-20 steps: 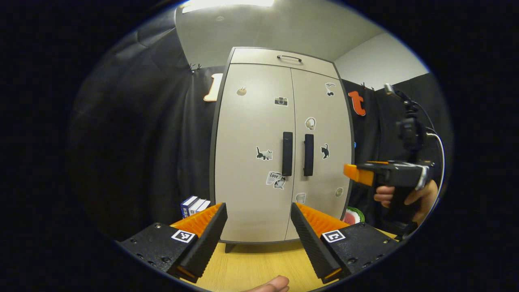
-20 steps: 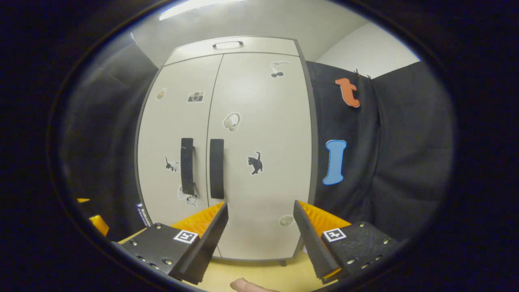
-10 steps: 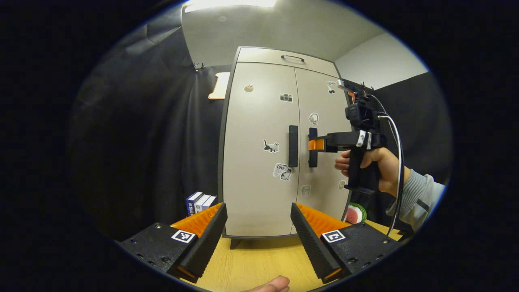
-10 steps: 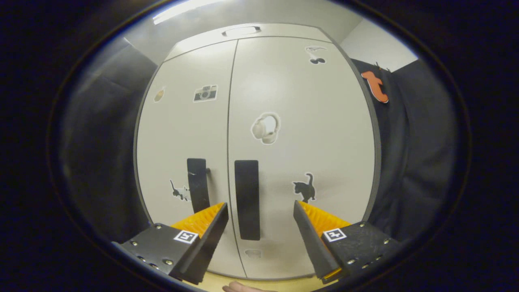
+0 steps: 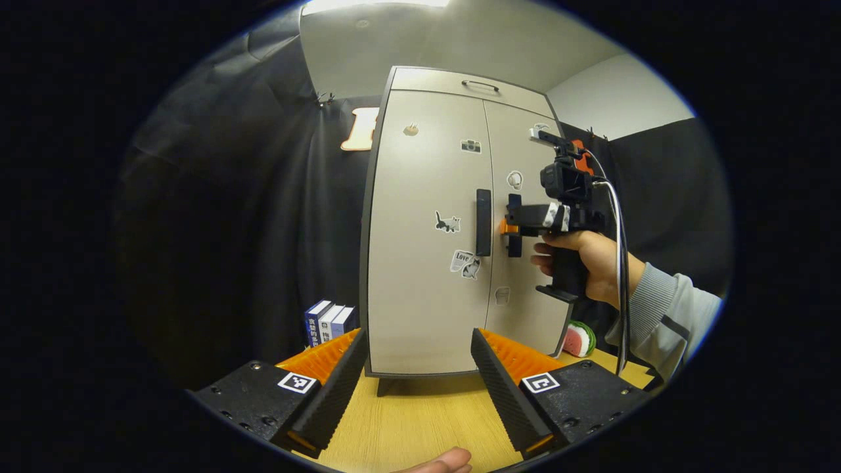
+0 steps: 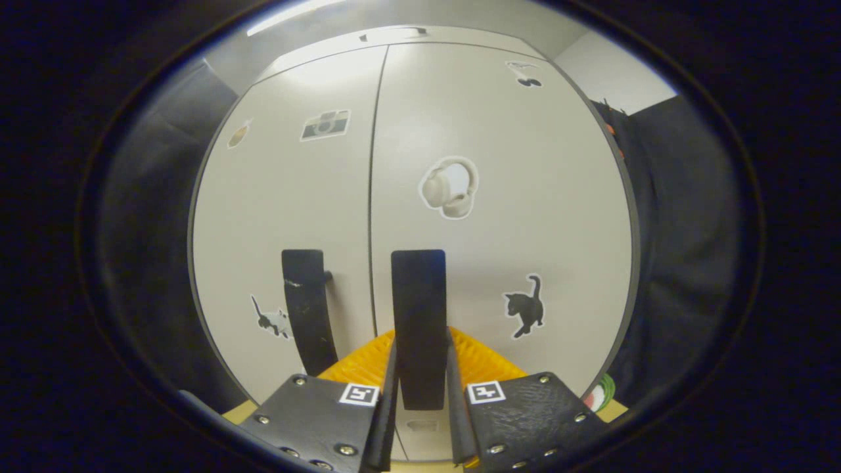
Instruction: Open the right door of the double-door shoe cabinet with the right hand, and open the left door with the left hand.
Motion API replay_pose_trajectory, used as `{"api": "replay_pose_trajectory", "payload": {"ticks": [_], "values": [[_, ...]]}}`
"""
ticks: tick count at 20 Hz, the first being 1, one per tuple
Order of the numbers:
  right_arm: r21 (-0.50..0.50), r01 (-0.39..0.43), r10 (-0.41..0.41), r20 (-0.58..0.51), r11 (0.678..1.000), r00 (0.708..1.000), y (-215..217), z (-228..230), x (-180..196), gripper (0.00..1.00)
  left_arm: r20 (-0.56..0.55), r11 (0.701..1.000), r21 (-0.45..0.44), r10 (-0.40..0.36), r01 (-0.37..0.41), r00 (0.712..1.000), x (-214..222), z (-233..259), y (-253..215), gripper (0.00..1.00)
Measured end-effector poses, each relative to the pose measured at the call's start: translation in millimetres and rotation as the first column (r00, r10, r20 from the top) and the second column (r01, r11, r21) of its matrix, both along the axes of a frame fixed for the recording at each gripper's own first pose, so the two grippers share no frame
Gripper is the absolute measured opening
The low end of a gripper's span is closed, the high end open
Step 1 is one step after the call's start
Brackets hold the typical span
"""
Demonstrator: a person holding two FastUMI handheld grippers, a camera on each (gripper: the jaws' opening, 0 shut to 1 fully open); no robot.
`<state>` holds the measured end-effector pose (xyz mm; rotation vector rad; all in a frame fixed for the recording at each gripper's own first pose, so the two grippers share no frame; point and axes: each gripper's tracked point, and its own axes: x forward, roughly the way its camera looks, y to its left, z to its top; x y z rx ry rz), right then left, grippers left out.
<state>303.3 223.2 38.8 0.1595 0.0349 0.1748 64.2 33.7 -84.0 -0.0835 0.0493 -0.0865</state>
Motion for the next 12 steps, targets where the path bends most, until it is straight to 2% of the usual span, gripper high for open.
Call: {"api": "replay_pose_trajectory", "payload": {"ticks": [1, 2, 3, 6, 7, 12], "values": [[-0.003, 0.011, -0.011, -0.007, 1.000, 1.000, 0.6, 1.4, 0.8, 0.34, -0.001, 1.000, -0.001, 0.000, 0.000, 1.000, -0.2, -1.2, 0.3, 0.98], [-0.023, 0.014, -0.014, -0.005, 1.000, 1.000, -0.3, -0.2, 2.6, 0.31, -0.003, 1.000, 0.000, 0.001, -0.001, 1.000, -0.1, -2.3, 1.0, 0.98], [-0.045, 0.007, -0.008, -0.009, 0.999, 1.000, 0.4, -0.4, 0.7, 0.32, -0.006, 1.000, 0.002, 0.004, -0.004, 1.000, 0.9, -3.6, 1.1, 0.98], [-0.089, -0.031, 0.031, 0.004, 0.996, 1.000, 0.4, -1.6, -0.2, 0.27, -0.016, 1.000, 0.015, 0.012, -0.012, 1.000, 1.7, -5.6, 0.4, 0.98], [-0.096, -0.038, 0.039, 0.006, 0.995, 0.999, 0.3, -1.5, -2.2, 0.24, -0.018, 1.000, 0.019, 0.012, -0.012, 1.000, 1.1, -6.6, -0.7, 0.98], [-0.088, -0.077, 0.079, 0.017, 0.993, 0.997, -1.9, 0.0, -10.1, 0.24, -0.015, 0.998, 0.056, 0.024, -0.023, 1.000, -5.7, -3.6, -2.3, 0.98]]}}
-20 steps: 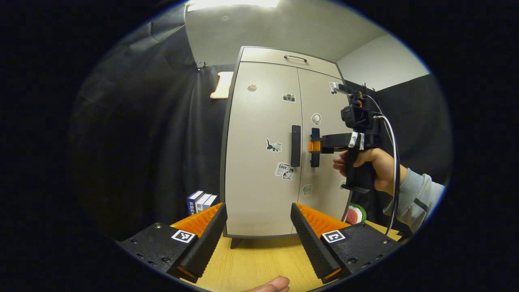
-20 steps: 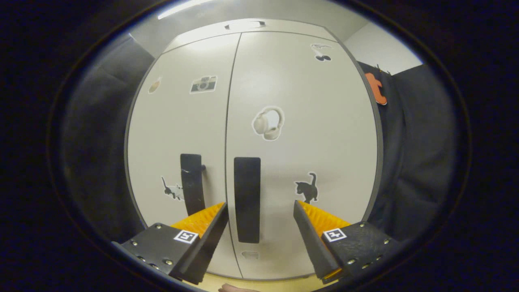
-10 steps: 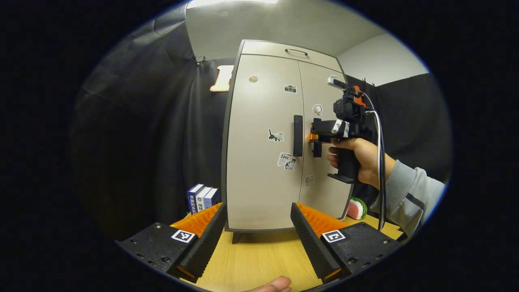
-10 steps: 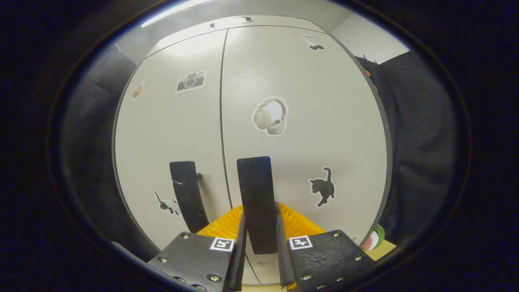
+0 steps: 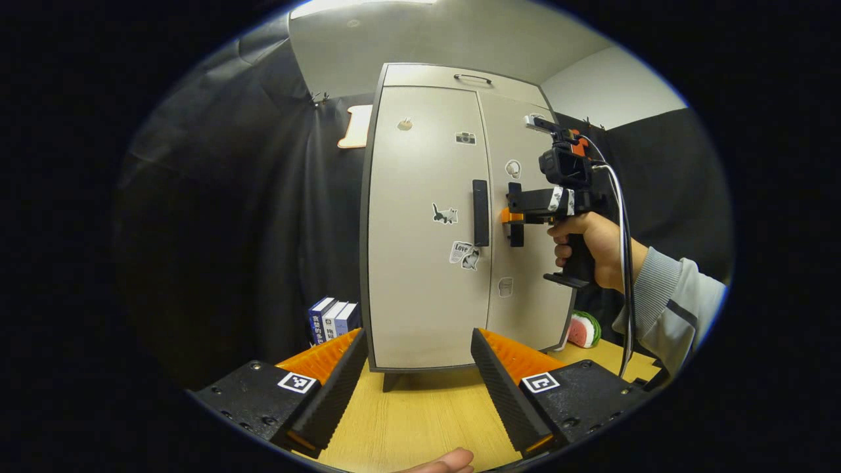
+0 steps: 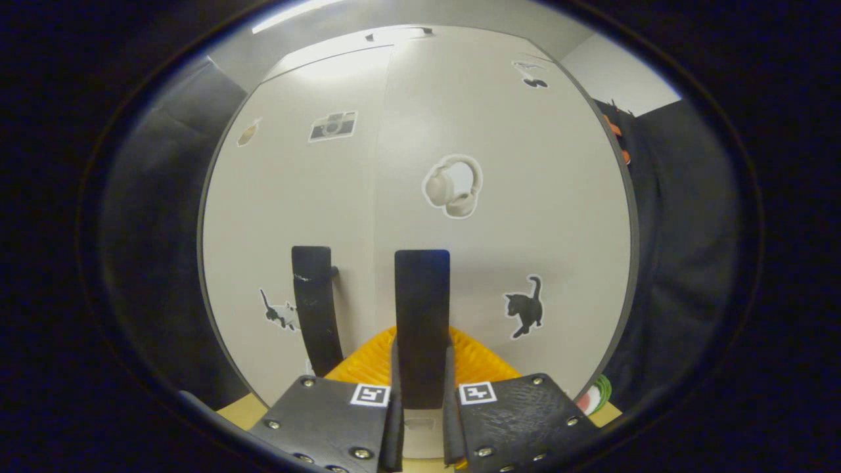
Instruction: Open the right door of the double-door shoe cabinet with the right hand, and open the left door with the left hand.
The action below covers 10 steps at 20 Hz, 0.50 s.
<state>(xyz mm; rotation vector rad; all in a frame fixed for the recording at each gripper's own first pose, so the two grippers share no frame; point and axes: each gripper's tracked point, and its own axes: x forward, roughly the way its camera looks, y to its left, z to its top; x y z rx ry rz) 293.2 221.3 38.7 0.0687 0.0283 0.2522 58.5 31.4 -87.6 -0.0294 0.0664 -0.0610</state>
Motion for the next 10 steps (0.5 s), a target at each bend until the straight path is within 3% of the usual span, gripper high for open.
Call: {"api": "replay_pose_trajectory", "payload": {"ticks": [10], "values": [[-0.001, -0.105, 0.105, 0.017, 0.994, 0.994, -23.6, 1.2, -44.0, 0.24, 0.011, 0.999, -0.001, 0.033, -0.033, 0.999, -22.5, 15.6, -8.6, 0.98]]}}
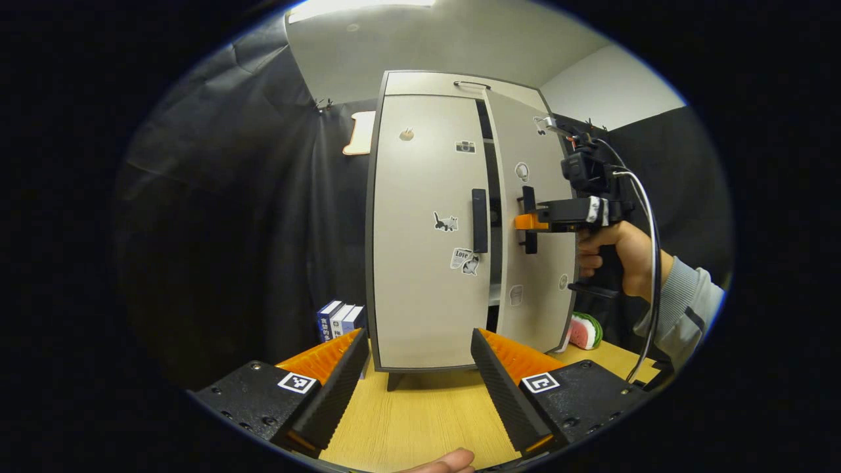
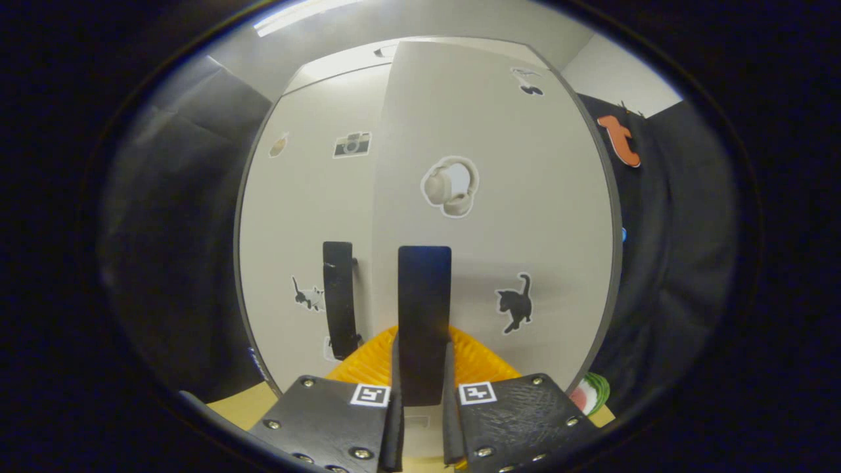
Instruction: Open the right door of the double-door shoe cabinet with the right hand, and open the left door with the left hand.
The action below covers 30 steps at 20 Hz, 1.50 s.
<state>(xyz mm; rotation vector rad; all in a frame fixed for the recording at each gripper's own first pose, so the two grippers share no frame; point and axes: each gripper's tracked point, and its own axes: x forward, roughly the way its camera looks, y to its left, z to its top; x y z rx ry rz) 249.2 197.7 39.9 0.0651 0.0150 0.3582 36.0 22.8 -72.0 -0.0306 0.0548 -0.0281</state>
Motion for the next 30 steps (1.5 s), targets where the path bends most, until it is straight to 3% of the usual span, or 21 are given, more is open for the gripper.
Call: {"api": "replay_pose_trajectory", "payload": {"ticks": [13, 25, 30], "values": [[-0.003, -0.127, 0.127, -0.073, 0.992, 0.989, -56.0, -4.5, -58.8, 0.24, 0.011, 0.999, 0.024, -0.038, 0.038, 0.999, -16.8, 19.9, -57.9, 0.98], [0.032, -0.106, 0.108, -0.088, 0.994, 0.990, -126.8, -1.8, -90.3, 0.23, 0.007, 0.997, 0.025, -0.080, 0.080, 0.997, -9.3, 13.0, -89.3, 0.98], [0.043, -0.055, 0.059, -0.099, 0.998, 0.993, -160.5, -2.2, -95.4, 0.23, -0.002, 0.994, 0.030, -0.102, 0.102, 0.995, -4.0, 4.8, -96.3, 0.98]]}}
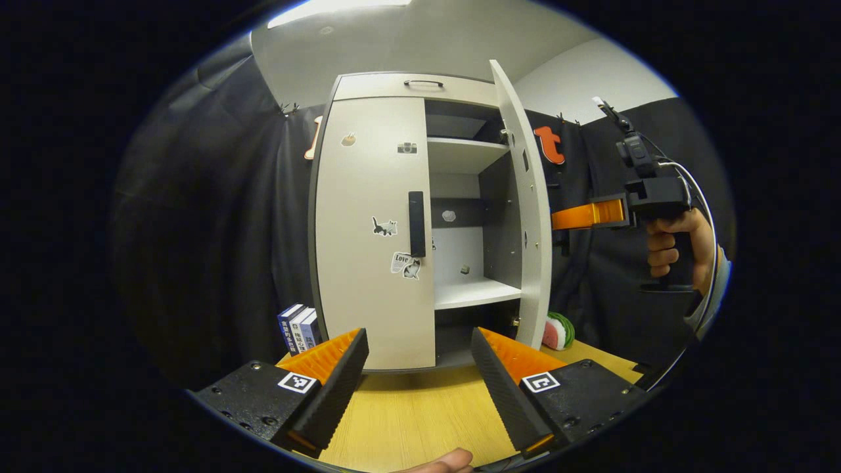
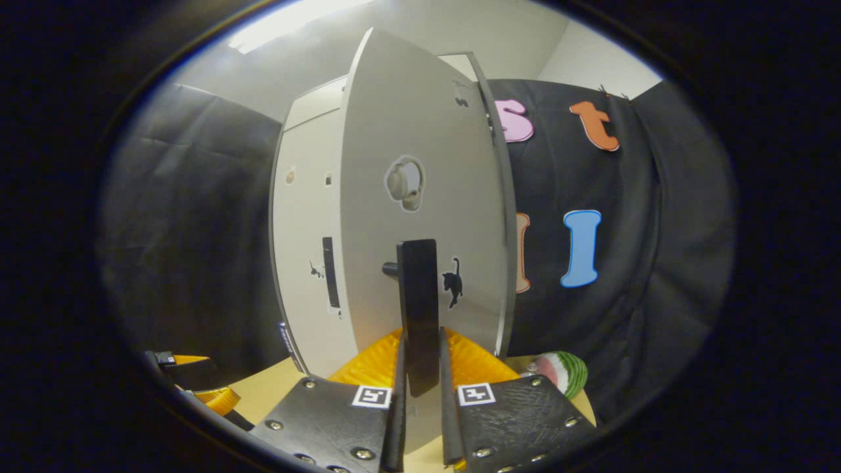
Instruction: Open the right door of the double-door shoe cabinet with the right hand, and open the left door with the left hand.
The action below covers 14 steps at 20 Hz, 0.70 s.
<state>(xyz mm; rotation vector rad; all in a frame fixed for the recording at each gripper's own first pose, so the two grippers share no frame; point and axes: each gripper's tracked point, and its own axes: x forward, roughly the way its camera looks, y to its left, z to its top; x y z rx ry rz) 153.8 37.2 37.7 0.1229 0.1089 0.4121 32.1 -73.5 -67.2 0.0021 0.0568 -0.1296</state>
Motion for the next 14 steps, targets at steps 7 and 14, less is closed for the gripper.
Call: {"api": "replay_pose_trajectory", "payload": {"ticks": [7, 14], "values": [[-0.044, 0.113, -0.113, 0.009, 0.993, 0.994, -74.2, -0.9, 13.9, 0.22, 0.001, 1.000, 0.004, -0.008, 0.008, 1.000, 4.2, -9.2, -1.6, 0.98], [0.072, 0.092, -0.089, -0.042, 0.993, 0.995, -104.7, -6.4, 36.8, 0.01, -0.018, 1.000, -0.015, 0.010, -0.010, 1.000, 10.1, -15.0, 2.6, 0.98]]}}
